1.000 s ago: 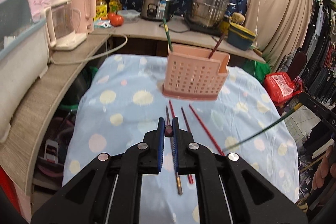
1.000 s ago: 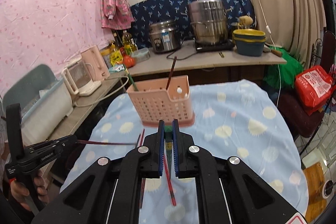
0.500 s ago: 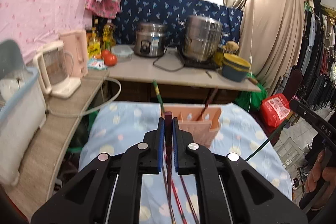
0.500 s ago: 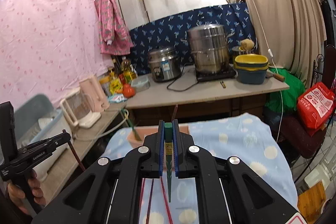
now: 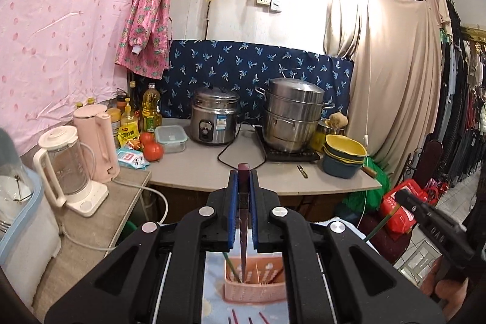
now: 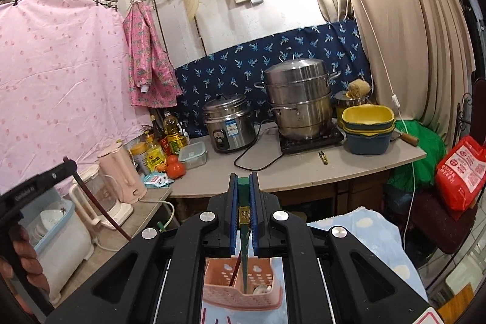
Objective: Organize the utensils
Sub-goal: 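Carry both chopsticks to the pink caddy and drop them inside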
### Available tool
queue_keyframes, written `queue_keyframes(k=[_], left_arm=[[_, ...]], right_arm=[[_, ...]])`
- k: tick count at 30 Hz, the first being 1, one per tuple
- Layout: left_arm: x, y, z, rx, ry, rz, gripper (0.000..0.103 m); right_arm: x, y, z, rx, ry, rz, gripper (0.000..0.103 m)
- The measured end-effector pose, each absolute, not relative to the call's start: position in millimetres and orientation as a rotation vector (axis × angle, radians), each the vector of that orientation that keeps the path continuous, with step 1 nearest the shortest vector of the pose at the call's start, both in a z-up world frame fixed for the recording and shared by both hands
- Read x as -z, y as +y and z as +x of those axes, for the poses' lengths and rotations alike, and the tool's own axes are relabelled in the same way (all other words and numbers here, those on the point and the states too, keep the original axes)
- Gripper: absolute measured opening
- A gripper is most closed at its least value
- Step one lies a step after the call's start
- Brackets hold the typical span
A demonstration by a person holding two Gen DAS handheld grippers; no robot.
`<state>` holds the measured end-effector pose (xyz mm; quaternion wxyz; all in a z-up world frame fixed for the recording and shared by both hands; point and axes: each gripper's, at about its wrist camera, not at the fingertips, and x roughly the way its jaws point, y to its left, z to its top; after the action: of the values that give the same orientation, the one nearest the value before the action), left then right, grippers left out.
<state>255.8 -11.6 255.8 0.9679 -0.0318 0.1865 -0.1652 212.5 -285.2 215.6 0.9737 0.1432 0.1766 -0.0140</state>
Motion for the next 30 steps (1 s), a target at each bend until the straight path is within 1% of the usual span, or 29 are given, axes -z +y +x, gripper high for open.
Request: queue_keyframes(k=[4, 12, 15, 16, 17, 18, 19, 20, 23, 30], left_arm=[[-239.7, -22.7, 281.8, 0.336, 0.404, -0.059, 0.007], [-171.0, -25.4, 313.4, 0.328, 0.537, -0.075, 0.007], [-151.9, -20.1, 317.2, 0.312, 0.57, -0.094, 0.008], [-146.5, -17.5, 317.5, 0.295, 0.576, -0.101, 0.012], [-143.9, -16.6, 317.1, 0.285, 0.582, -0.099, 0.023], [-140.7, -15.4, 315.6, 0.273, 0.585, -0.095, 0.03], [-138.3, -13.4, 312.9, 0.254, 0.585, -0.092, 0.046], [-137.2, -11.5, 310.8, 0.236, 0.583, -0.092, 0.057], [-134.2, -3.8, 305.2, 0.223, 0.59, -0.106, 0.059], [-125.7, 6.9, 273.9, 0.219, 0.615, -0.094, 0.059]], right_arm=[[-188.6, -287.9, 241.1, 0.028, 0.397, 0.316, 0.007], [-132.3, -282.9, 265.3, 0.024, 0.508, 0.347, 0.007], [-120.1, -278.8, 264.9, 0.038, 0.532, 0.328, 0.007], [-117.5, -278.5, 263.0, 0.055, 0.531, 0.325, 0.016], [-116.6, -278.5, 260.0, 0.068, 0.526, 0.322, 0.029], [-116.6, -279.0, 256.0, 0.078, 0.514, 0.32, 0.037], [-117.8, -279.6, 249.3, 0.093, 0.495, 0.32, 0.046], [-118.6, -281.2, 245.8, 0.1, 0.485, 0.318, 0.047], [-122.9, -283.5, 231.5, 0.105, 0.469, 0.317, 0.049], [-121.2, -282.8, 188.7, 0.096, 0.484, 0.317, 0.049]])
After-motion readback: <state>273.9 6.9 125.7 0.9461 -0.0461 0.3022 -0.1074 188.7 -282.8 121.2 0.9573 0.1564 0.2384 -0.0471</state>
